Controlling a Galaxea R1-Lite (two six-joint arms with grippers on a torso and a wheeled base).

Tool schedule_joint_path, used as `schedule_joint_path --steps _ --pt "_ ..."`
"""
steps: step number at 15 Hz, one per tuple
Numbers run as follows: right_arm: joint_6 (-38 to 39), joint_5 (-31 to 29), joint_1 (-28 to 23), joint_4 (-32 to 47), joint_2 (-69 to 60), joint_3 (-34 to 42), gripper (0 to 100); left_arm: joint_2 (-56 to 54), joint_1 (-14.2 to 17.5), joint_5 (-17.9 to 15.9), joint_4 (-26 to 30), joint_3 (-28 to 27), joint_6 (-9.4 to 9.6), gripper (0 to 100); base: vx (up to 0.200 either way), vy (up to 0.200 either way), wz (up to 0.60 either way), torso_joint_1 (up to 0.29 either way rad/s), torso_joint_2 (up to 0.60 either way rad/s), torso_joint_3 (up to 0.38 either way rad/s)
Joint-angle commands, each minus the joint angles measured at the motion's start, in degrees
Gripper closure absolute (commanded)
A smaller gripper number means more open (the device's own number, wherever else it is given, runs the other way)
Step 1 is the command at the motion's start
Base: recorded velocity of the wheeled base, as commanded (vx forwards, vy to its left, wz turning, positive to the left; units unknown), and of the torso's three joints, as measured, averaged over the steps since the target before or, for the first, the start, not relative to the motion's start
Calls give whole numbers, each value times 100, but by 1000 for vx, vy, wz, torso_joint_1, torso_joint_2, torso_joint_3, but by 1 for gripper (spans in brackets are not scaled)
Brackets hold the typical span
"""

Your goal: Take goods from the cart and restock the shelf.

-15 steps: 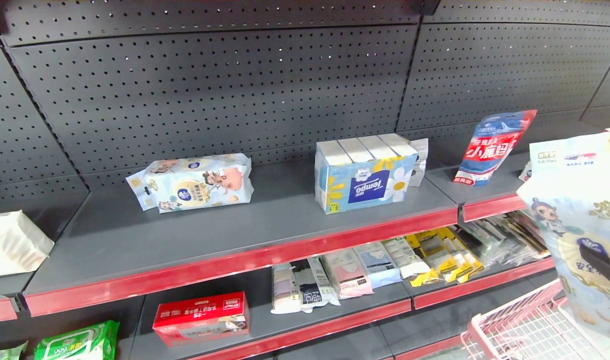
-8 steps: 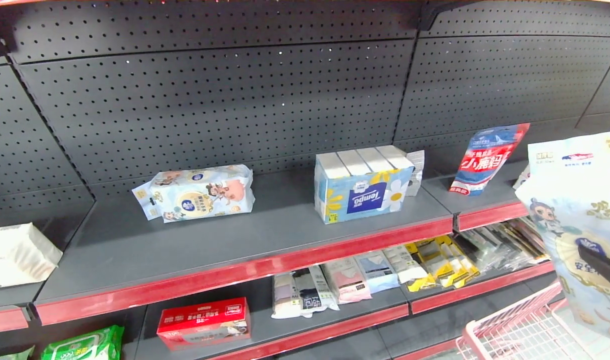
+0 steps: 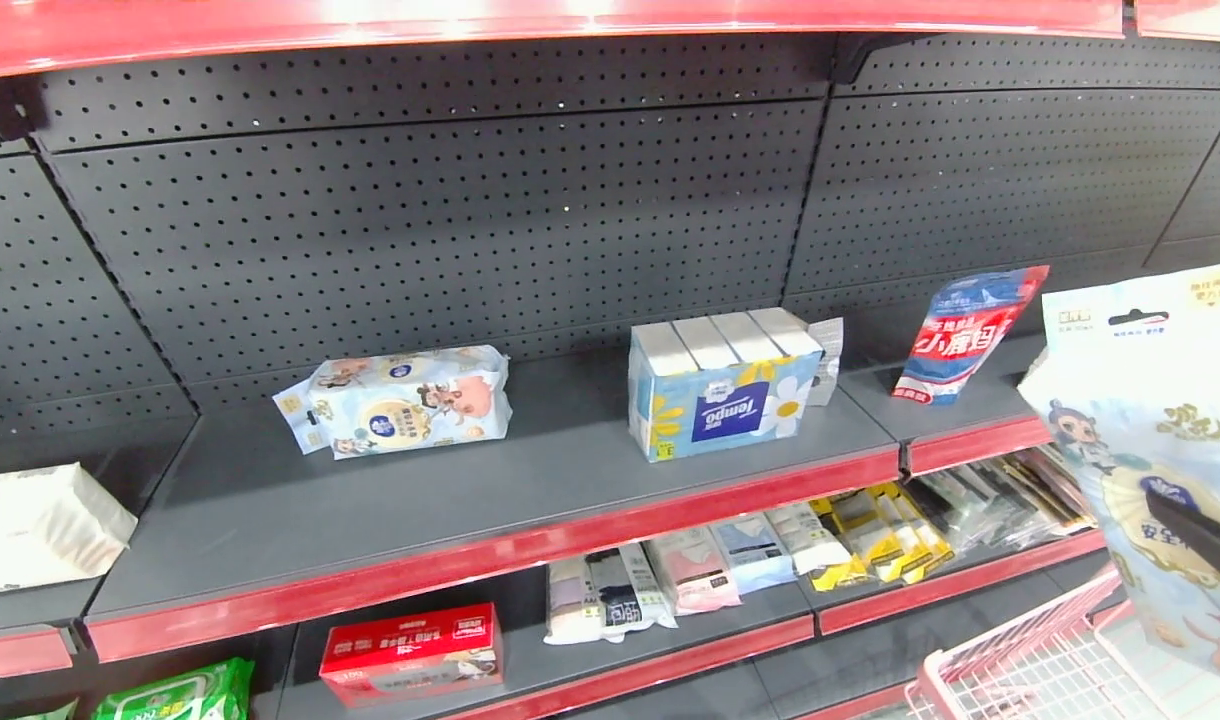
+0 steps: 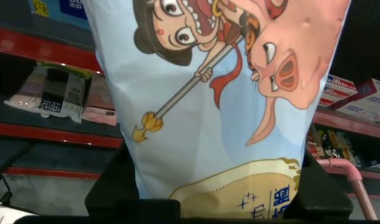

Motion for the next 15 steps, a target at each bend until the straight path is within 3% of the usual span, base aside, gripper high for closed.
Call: schedule_joint_path --steps 1,7,10,15 --pt "-63 -8 -72 -6 23 40 100 5 5 2 -2 0 8 0 0 0 0 0 0 0" --pt "-89 -8 -143 3 -3 278 100 5 5 2 -2 0 8 0 0 0 500 4 0 4" --pt "16 18 -257 -6 -91 550 100 5 5 2 -2 0 8 0 0 0 0 0 0 0" --pt "1519 141 262 -50 -74 954 100 5 5 2 -2 0 8 0 0 0 0 0 0 0"
